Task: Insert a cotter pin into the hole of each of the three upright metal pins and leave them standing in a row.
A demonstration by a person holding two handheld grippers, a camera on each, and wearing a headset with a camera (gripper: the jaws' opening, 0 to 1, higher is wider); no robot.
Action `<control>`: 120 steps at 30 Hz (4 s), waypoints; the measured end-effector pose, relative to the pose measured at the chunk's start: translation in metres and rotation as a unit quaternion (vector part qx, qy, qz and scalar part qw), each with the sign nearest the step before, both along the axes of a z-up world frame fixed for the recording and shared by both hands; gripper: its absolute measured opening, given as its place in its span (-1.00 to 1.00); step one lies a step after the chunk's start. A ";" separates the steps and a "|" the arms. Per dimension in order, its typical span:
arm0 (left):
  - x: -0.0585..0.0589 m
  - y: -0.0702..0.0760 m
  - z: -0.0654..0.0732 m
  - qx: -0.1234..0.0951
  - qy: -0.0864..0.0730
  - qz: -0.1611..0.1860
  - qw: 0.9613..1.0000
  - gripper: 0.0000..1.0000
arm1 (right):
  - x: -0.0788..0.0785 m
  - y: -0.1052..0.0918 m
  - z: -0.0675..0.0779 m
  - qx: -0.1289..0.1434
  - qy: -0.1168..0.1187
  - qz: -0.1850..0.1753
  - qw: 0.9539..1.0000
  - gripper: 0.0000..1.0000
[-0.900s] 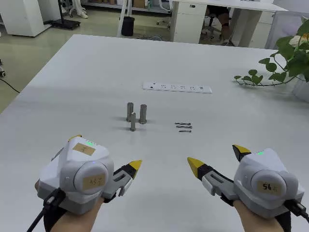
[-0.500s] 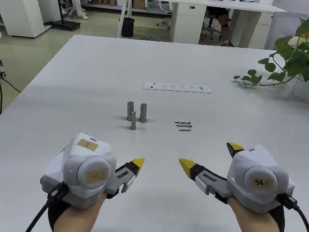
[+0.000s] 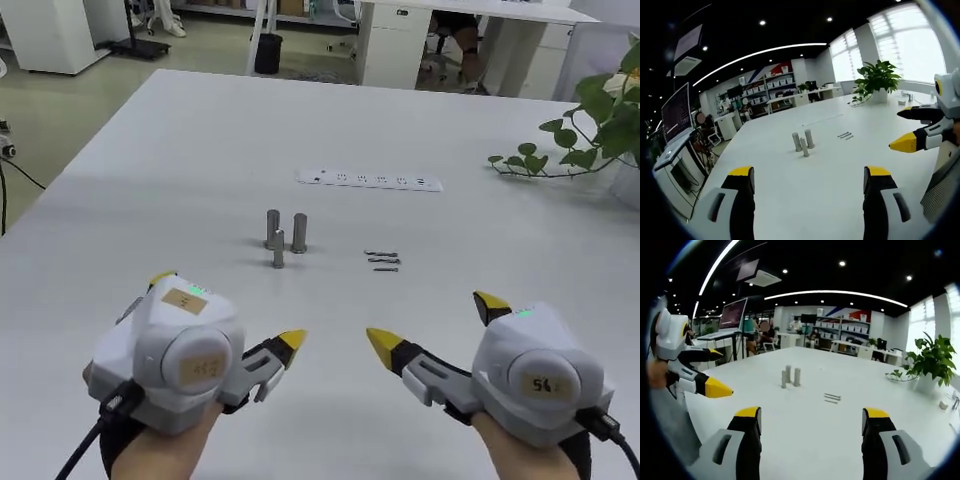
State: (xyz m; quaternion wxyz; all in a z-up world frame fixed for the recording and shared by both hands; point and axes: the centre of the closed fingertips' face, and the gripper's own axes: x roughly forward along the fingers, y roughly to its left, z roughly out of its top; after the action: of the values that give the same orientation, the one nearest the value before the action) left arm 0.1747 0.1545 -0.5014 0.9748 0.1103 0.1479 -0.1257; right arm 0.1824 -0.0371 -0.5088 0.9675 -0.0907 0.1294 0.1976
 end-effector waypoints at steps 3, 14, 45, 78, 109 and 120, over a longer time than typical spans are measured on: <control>-0.001 -0.001 0.000 -0.005 0.003 -0.001 1.000 0.78 | -0.002 0.005 -0.004 -0.005 0.007 0.008 1.000 0.64; -0.003 -0.005 0.001 -0.006 0.000 -0.008 1.000 0.81 | -0.001 0.000 0.001 -0.009 -0.006 -0.001 1.000 0.66; -0.003 0.001 -0.001 0.000 0.003 0.000 1.000 0.83 | 0.001 -0.006 0.000 0.014 0.002 -0.016 1.000 0.61; 0.050 0.010 -0.002 -0.031 0.008 -0.038 0.999 0.03 | 0.012 0.003 0.023 0.026 0.017 0.014 0.999 0.48; 0.155 -0.017 -0.048 0.001 0.064 -0.079 0.995 -0.39 | 0.043 0.004 0.011 0.043 0.022 0.008 0.999 0.36; 0.176 -0.025 -0.060 0.005 0.061 -0.107 0.992 -0.62 | 0.044 -0.003 0.000 0.051 0.026 -0.009 0.998 0.37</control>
State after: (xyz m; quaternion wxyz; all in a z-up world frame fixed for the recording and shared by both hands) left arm 0.3507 0.1299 -0.5614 0.9442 0.1229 0.1953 -0.2348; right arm 0.2267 -0.0400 -0.5090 0.9688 -0.0345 0.1450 0.1980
